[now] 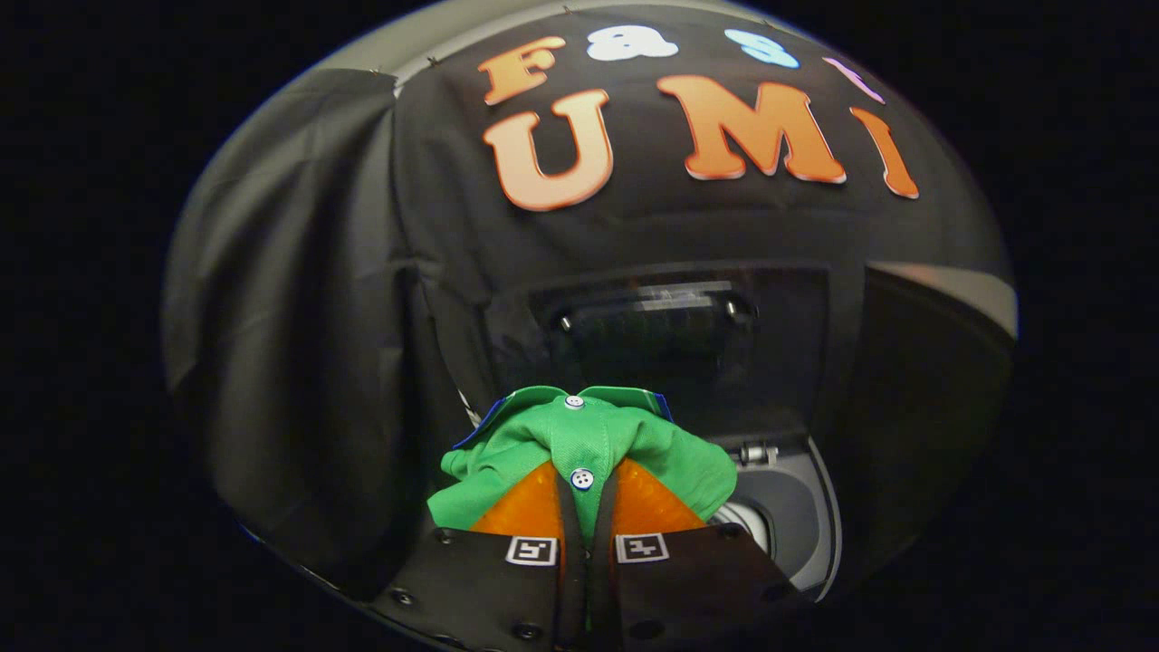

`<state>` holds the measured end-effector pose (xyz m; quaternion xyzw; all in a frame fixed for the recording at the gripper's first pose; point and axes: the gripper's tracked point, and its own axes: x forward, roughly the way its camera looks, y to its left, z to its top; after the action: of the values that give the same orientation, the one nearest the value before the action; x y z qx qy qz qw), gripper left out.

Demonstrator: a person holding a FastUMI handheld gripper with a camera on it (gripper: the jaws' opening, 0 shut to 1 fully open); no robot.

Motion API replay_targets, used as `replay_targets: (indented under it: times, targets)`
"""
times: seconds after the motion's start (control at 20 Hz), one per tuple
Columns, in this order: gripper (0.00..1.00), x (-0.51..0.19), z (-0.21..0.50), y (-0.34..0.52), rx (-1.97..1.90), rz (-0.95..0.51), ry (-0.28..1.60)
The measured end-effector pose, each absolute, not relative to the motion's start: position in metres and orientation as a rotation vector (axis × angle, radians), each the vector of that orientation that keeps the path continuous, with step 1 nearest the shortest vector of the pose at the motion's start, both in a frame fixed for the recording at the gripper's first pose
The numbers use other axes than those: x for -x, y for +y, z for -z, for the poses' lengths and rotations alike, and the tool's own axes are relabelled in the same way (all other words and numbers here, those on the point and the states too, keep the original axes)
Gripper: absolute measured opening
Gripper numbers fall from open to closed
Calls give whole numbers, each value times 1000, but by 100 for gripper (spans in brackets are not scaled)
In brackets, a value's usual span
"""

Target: Put the clothes into the washing machine and then close the washing machine lid.

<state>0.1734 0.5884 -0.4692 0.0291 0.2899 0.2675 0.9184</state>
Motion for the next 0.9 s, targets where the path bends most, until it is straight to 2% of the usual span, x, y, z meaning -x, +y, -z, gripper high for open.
replay_targets:
  times: [0.2,0.35,0.5,0.75,0.8,0.85,0.9]
  targets:
    - [10,-186,543,571,-59,-424,759]
    - [10,-198,563,568,-50,-354,822]
    - [10,-205,573,566,-35,-325,896]
    - [12,-210,582,574,-9,-324,915]
    - [15,-203,588,577,-19,-330,946]
    - [26,-195,594,579,-19,-333,992]
    - [52,-189,596,581,-24,-340,1004]
